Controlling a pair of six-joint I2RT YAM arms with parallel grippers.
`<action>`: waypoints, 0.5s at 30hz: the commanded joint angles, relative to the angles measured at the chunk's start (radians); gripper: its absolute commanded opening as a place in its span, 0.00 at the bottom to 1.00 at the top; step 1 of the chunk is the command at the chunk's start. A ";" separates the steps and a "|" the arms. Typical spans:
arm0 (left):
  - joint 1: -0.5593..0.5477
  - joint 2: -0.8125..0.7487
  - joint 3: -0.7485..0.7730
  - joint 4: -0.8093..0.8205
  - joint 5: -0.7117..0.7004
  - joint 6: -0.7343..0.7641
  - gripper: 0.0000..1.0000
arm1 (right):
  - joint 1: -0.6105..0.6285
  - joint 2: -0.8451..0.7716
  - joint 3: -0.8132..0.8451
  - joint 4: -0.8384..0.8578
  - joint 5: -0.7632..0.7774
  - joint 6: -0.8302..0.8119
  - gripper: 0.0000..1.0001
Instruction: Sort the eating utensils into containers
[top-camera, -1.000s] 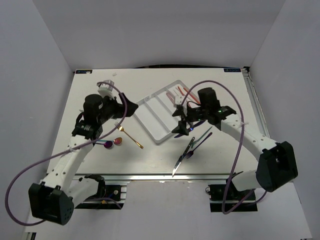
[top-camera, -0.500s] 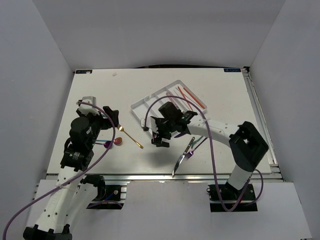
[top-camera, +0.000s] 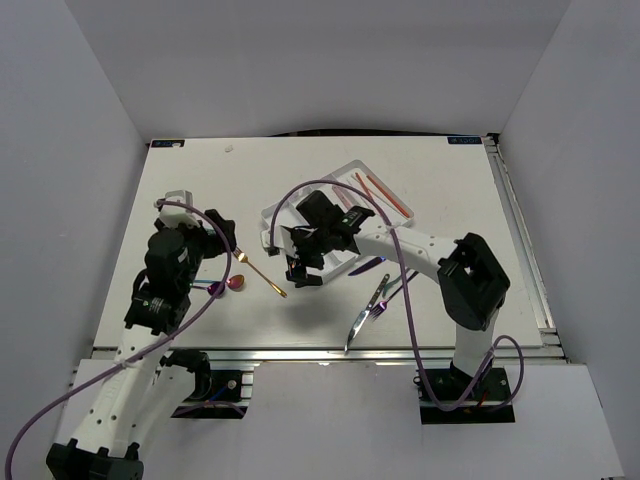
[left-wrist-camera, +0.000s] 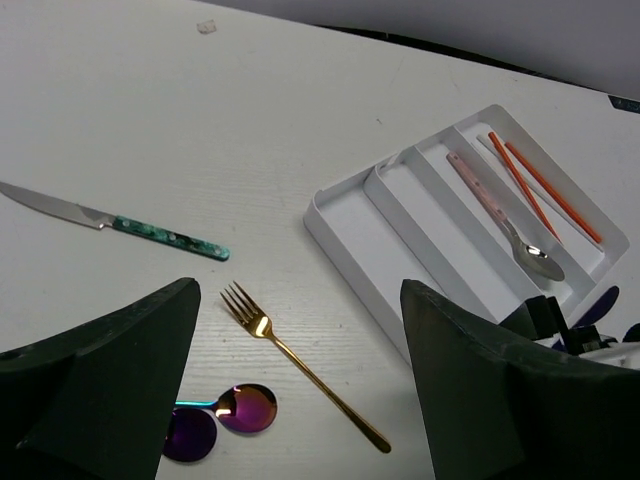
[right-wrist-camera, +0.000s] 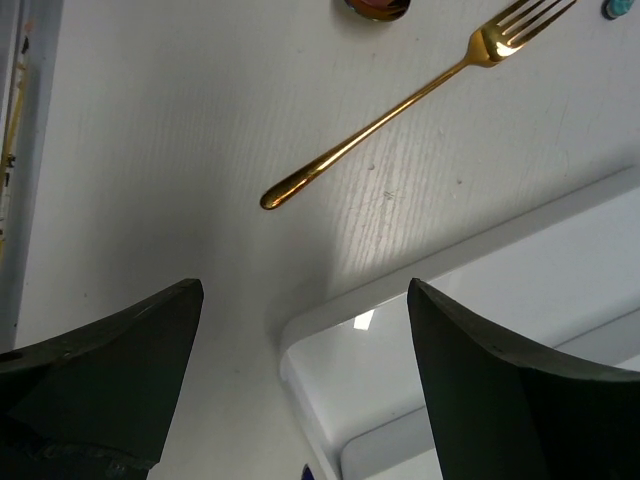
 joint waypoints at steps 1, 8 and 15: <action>0.005 0.029 -0.002 -0.050 -0.012 -0.085 0.91 | 0.020 -0.027 0.032 -0.054 -0.027 0.029 0.89; 0.068 0.132 0.009 -0.224 0.058 -0.388 0.76 | -0.001 -0.202 -0.083 0.015 0.021 0.036 0.89; 0.173 0.261 0.055 -0.291 0.168 -0.471 0.67 | -0.021 -0.168 -0.082 0.006 -0.085 0.052 0.89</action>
